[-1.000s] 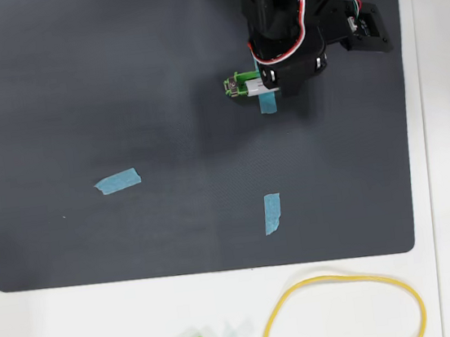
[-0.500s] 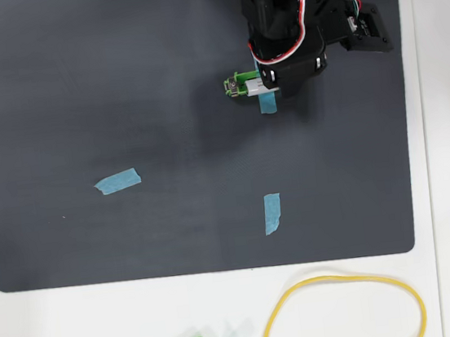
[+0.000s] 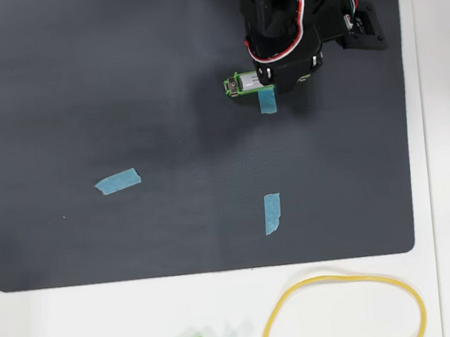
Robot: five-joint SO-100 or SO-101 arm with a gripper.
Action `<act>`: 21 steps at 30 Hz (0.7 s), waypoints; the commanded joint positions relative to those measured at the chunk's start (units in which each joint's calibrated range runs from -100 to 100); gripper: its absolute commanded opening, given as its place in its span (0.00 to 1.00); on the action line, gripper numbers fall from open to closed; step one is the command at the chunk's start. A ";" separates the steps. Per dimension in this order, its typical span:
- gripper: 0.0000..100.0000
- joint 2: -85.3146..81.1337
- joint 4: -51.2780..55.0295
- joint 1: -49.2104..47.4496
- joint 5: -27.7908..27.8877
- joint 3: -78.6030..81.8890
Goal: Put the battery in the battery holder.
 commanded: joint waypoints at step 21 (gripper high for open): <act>0.21 -0.23 0.20 -1.99 -0.07 -1.85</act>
